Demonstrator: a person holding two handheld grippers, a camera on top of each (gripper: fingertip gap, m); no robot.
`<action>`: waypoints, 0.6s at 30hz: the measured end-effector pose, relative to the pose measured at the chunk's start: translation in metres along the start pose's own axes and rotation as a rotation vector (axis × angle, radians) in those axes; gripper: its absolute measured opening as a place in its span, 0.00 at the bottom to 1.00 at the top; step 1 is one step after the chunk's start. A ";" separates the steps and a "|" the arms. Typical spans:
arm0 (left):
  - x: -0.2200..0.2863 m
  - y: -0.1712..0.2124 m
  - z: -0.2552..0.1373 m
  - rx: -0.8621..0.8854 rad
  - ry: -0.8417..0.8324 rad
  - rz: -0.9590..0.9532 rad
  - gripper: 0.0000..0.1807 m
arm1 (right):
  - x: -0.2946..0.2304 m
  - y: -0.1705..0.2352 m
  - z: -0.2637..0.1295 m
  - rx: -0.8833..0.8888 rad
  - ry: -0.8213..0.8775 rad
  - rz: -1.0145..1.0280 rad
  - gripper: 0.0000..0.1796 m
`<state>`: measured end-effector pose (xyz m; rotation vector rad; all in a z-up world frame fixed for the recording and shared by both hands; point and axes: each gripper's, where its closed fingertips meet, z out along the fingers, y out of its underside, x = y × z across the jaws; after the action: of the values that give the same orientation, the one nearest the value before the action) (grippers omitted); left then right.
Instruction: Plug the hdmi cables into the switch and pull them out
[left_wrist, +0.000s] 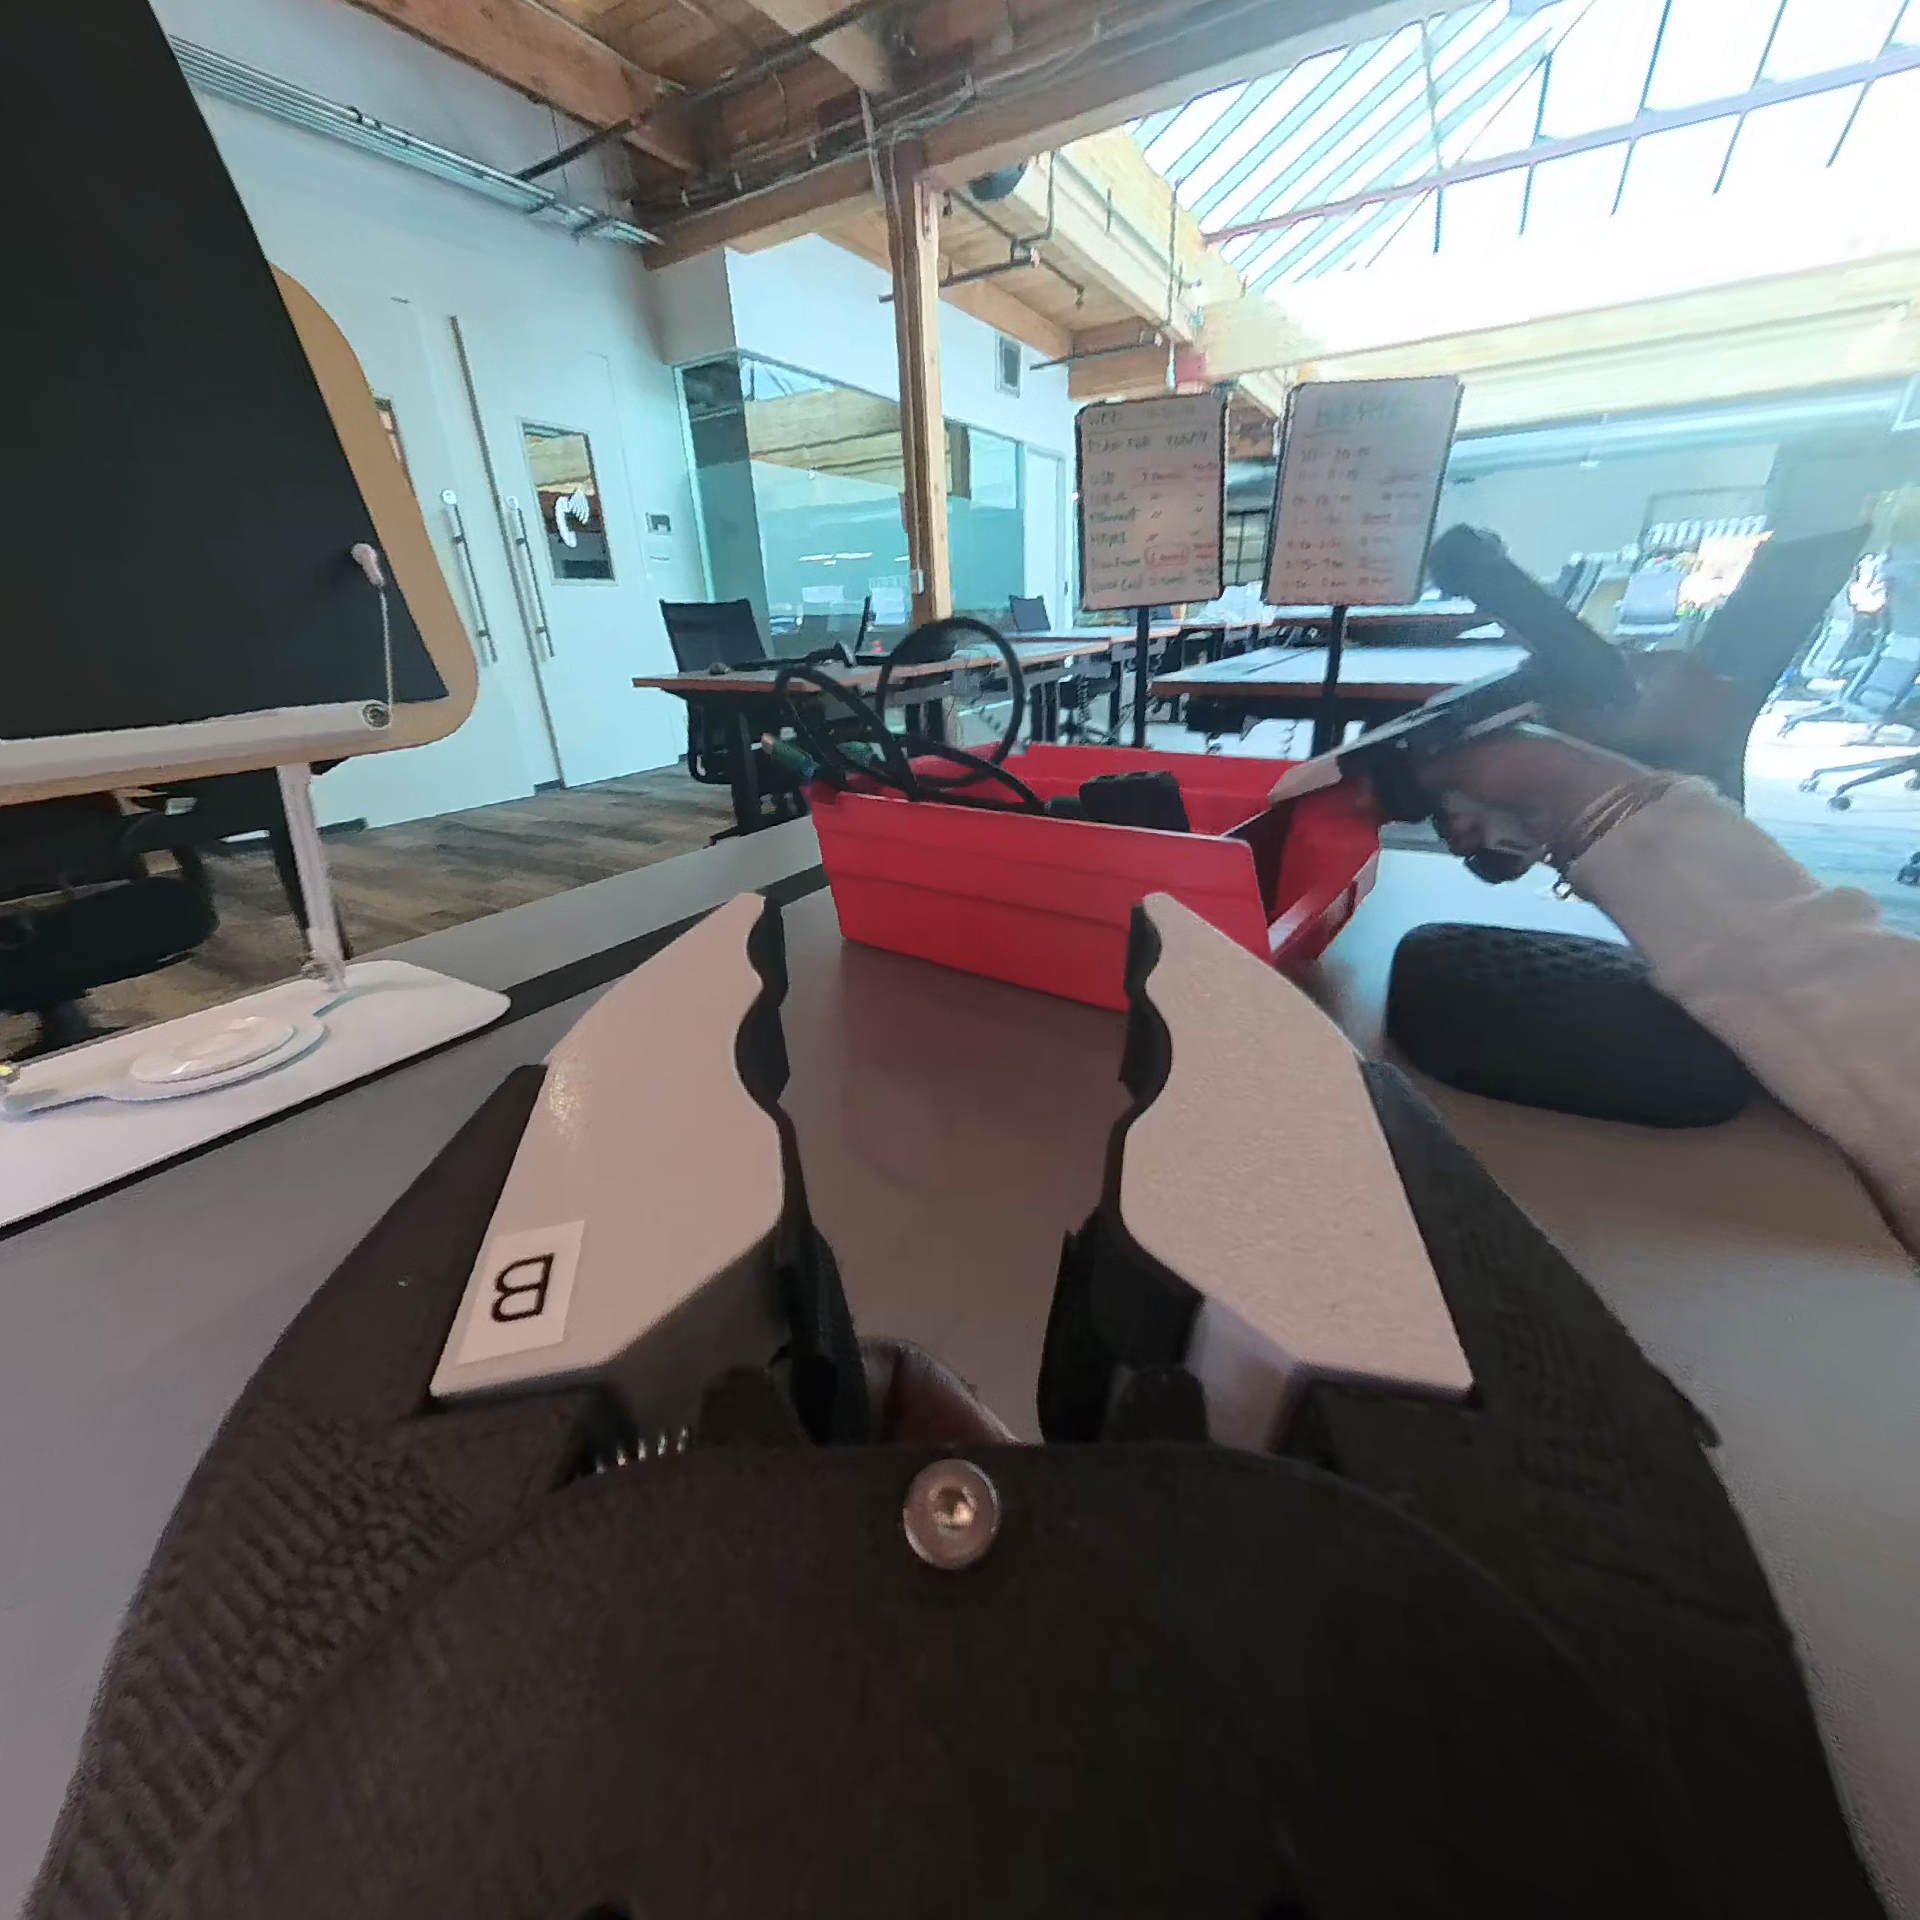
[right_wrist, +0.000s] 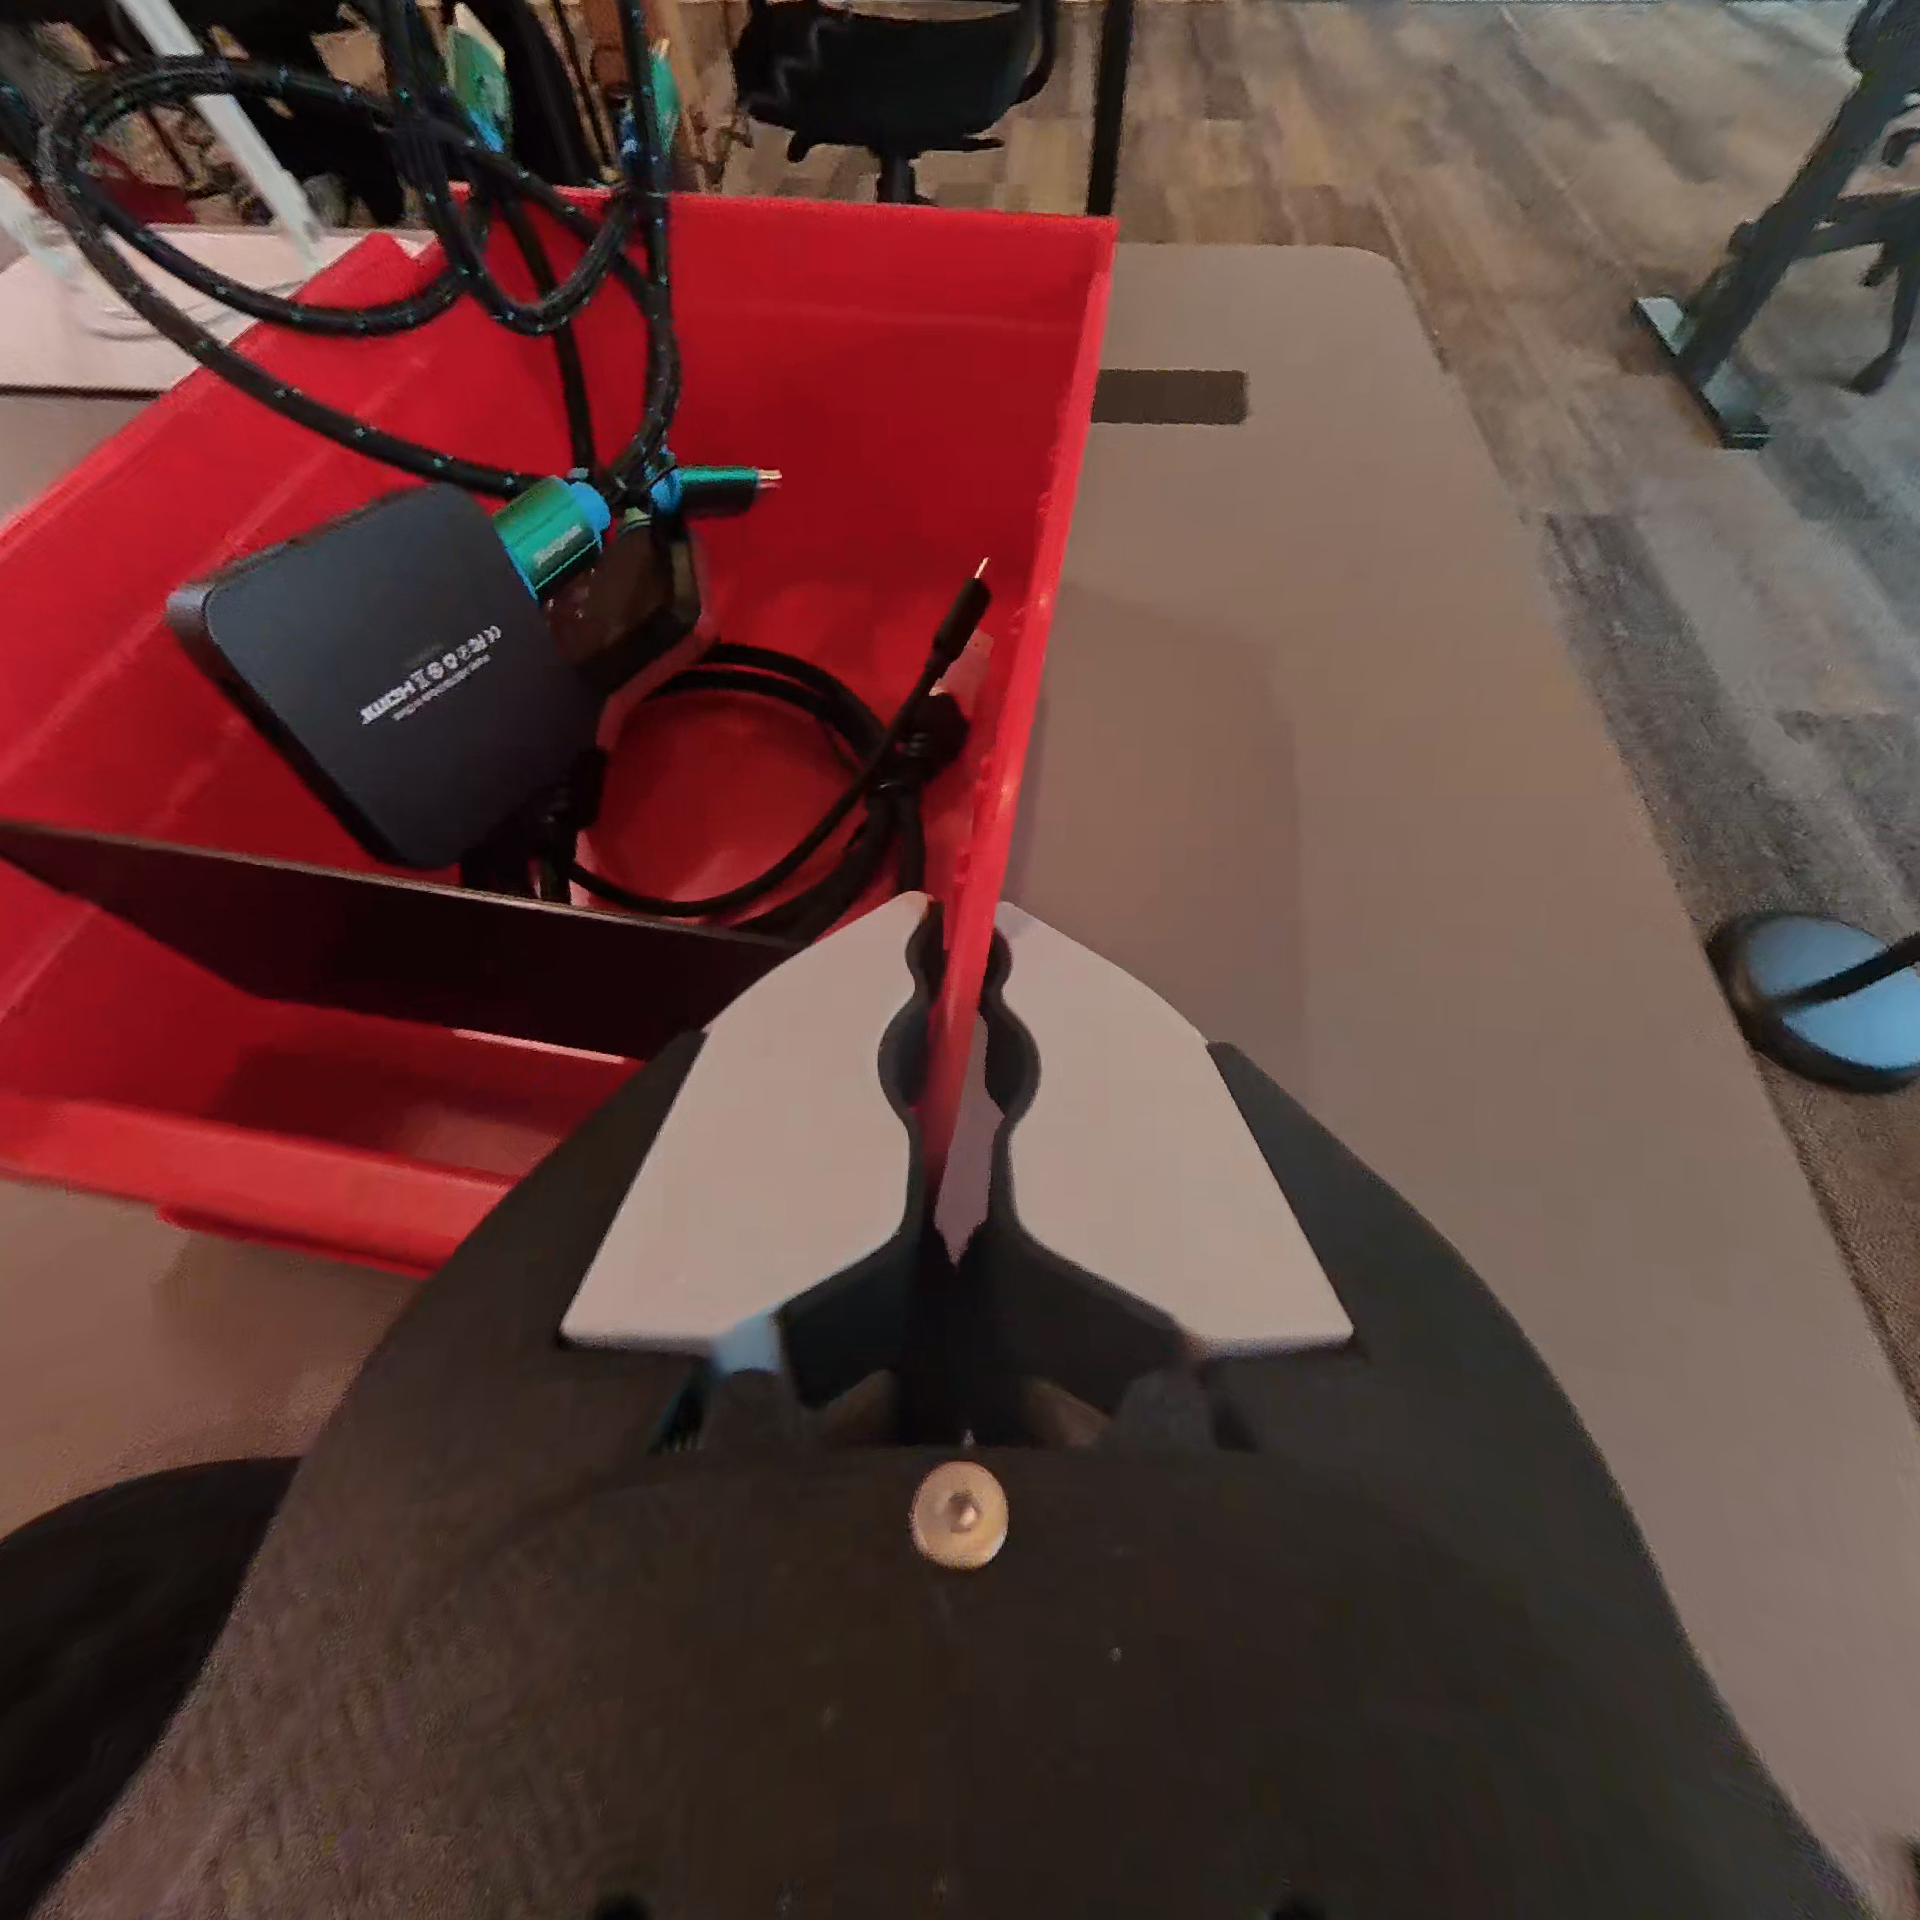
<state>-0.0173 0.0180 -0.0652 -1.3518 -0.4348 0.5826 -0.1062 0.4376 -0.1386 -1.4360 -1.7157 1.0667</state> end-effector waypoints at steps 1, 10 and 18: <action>-0.001 0.003 0.000 -0.019 -0.012 0.020 0.34 | -0.008 -0.001 0.003 -0.001 -0.020 -0.006 0.04; 0.032 0.002 -0.027 -0.281 0.039 -0.084 0.35 | -0.100 -0.005 0.015 -0.057 -0.138 -0.084 0.07; -0.031 -0.008 -0.152 -0.636 -0.594 0.207 0.35 | -0.188 -0.008 0.021 -0.001 -0.154 -0.127 0.07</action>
<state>0.0510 -0.1202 -0.0830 -1.8323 -1.0322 1.0852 -0.0933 0.2488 -0.1375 -1.2547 -1.8884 1.1317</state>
